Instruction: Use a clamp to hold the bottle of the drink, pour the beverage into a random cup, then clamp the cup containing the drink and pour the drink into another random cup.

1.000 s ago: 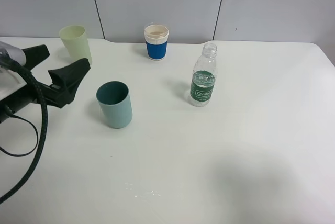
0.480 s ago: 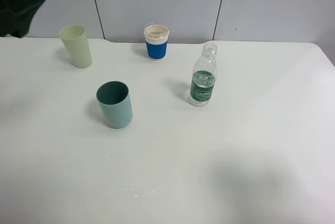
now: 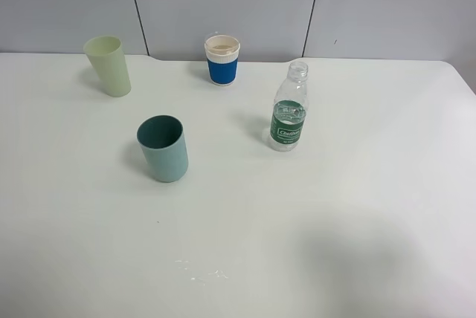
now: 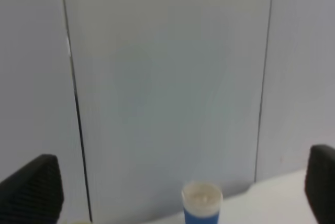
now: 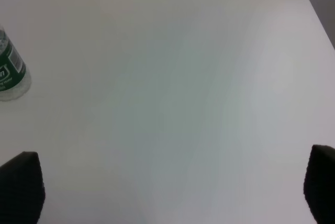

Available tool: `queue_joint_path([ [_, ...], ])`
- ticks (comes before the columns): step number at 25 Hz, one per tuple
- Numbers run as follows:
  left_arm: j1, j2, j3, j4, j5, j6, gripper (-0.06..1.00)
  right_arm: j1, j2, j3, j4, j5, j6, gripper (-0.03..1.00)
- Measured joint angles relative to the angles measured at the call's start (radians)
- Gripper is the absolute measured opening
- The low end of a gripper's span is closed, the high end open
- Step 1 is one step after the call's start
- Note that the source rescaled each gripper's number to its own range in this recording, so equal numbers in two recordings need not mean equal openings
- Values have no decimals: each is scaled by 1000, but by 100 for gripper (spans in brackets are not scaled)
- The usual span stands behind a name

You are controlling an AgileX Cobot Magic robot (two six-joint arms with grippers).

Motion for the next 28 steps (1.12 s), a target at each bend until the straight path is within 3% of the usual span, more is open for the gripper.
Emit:
queue_joint_path([
  [3,0,-79,-3,19,31,0,79,0,0,0,0,0,0,100],
  [6,0,-129,-20,66,127,0,79,0,0,0,0,0,0,100],
  [9,0,-151,-73,137,290,-1,79,0,0,0,0,0,0,100],
  [12,0,-153,-148,221,517,-36,79,0,0,0,0,0,0,100],
  [19,0,-153,-227,410,915,-271,79,0,0,0,0,0,0,100],
  [22,0,-153,-231,449,1004,-328,81,0,0,0,0,0,0,100],
  [28,0,-153,-231,452,1053,-340,99,0,0,0,0,0,0,100],
])
